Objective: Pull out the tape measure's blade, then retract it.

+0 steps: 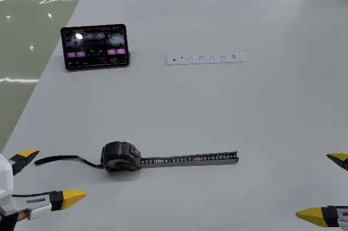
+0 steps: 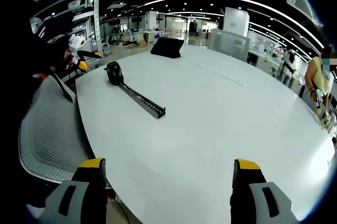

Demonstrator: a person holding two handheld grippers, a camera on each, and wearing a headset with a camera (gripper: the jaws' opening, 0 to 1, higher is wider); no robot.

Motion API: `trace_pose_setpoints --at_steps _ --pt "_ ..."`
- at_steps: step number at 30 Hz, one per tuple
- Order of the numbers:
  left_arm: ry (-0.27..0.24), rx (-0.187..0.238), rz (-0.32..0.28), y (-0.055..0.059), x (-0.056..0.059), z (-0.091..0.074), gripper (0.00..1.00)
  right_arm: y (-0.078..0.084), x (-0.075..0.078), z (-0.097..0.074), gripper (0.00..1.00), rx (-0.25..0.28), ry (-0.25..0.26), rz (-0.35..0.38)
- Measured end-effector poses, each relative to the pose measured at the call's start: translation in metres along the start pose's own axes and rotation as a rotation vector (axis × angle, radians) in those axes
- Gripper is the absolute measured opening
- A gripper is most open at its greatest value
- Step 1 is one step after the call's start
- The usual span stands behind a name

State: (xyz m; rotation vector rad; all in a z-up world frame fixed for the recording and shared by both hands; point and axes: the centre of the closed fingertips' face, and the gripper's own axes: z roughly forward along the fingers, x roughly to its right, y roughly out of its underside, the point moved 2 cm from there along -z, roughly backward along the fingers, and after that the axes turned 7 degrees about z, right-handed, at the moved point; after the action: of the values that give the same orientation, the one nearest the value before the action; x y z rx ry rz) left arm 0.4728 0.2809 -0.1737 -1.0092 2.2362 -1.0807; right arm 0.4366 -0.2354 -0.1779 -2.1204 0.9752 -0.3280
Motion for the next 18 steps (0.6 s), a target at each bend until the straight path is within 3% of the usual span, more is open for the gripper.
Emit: trace_pose_setpoints --at_steps 9,18 --pt "-0.009 0.003 -0.009 -0.008 0.003 0.004 0.99 -0.007 0.003 -0.001 0.99 -0.010 -0.005 -0.039" --pt "-0.007 0.050 -0.033 -0.033 0.009 0.011 0.99 -0.021 0.011 0.001 0.99 -0.031 -0.011 -0.089"
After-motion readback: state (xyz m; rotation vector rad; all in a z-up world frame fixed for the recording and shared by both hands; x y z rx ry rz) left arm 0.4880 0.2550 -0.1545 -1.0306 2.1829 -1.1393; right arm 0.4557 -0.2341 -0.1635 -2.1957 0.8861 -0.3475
